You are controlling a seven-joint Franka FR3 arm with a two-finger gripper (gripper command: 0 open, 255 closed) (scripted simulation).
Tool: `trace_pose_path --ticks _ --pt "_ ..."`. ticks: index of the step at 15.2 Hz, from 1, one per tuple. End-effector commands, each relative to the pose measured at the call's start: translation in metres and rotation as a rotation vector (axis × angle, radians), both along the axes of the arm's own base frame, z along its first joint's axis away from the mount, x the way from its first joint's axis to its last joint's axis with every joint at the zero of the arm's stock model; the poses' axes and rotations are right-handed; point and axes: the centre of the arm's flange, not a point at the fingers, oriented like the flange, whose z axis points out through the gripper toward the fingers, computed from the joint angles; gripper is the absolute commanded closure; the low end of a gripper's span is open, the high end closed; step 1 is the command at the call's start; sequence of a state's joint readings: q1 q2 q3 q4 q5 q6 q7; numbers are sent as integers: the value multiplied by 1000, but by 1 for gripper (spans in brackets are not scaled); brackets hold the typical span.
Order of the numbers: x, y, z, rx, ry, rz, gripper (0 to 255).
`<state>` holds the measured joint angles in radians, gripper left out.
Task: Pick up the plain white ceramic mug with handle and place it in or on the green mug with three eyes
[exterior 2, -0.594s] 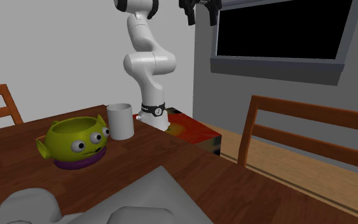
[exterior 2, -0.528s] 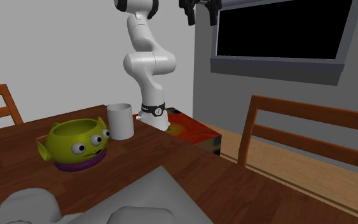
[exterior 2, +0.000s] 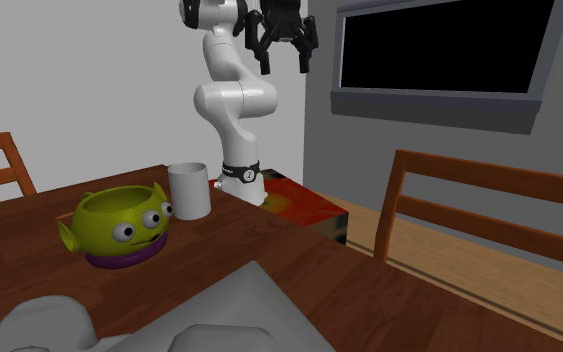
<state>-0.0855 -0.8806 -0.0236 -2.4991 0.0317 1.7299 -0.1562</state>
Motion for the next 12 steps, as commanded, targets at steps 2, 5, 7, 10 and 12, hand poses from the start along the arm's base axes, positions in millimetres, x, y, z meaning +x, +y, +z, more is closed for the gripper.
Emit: trace_pose_path --ticks 2,5,7,10,12 --pt "-7 -25 -31 -10 4 -33 0" --pt "-19 -49 -59 -21 8 -67 0" --pt "-27 -65 -77 -28 11 -89 0" --pt "-40 -89 -103 -38 15 -123 0" --pt "-49 -104 -121 -45 17 -145 0"
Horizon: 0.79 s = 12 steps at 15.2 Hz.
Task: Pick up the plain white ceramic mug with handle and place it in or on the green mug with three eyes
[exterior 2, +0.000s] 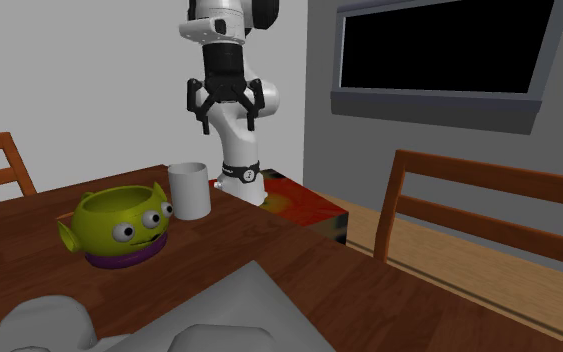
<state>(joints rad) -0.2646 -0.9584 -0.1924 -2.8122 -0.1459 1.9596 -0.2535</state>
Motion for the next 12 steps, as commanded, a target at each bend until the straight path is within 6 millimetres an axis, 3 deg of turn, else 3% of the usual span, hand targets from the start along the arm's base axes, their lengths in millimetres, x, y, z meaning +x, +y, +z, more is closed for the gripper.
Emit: trace_pose_path --ticks 1,5,12 --pt "-11 -13 -16 -8 2 -21 0" --pt "-30 -43 -50 -21 8 -64 0" --pt "-26 -45 -87 -21 8 -64 0"
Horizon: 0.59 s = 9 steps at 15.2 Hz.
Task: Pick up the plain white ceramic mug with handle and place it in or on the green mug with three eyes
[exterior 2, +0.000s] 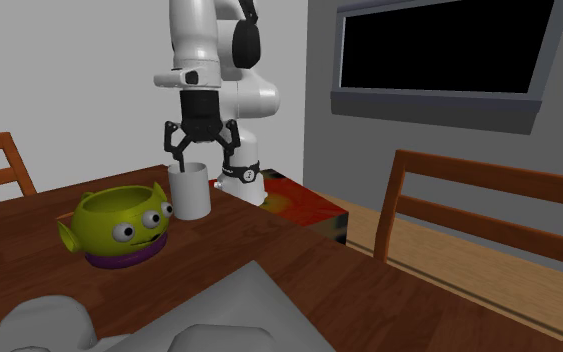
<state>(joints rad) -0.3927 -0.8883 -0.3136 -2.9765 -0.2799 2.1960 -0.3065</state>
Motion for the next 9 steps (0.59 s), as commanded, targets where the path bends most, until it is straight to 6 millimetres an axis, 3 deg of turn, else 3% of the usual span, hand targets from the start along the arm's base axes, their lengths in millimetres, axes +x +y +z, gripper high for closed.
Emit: trace_pose_path --ticks 1,8,9 --pt "2 0 -9 0 -1 0 0" --pt "2 0 -9 0 0 0 0" --pt "2 0 -9 0 0 0 255"
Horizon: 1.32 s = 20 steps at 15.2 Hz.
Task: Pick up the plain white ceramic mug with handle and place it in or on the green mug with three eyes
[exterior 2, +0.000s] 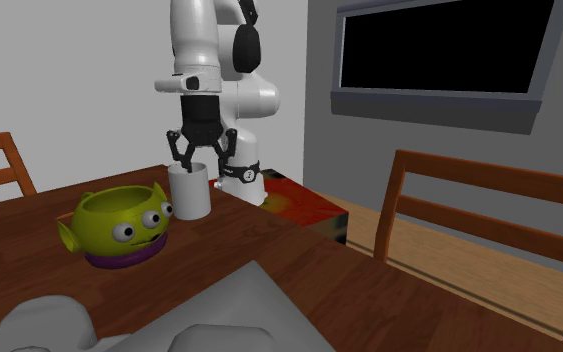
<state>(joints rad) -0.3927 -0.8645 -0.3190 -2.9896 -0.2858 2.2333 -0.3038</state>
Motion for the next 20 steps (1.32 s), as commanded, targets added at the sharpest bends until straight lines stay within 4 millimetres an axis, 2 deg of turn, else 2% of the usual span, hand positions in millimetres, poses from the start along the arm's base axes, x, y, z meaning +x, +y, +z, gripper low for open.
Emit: trace_pose_path --ticks 1,9,20 --pt "0 0 0 0 0 0 255" --pt "0 0 0 0 0 0 255" --pt "0 0 58 0 0 0 255"
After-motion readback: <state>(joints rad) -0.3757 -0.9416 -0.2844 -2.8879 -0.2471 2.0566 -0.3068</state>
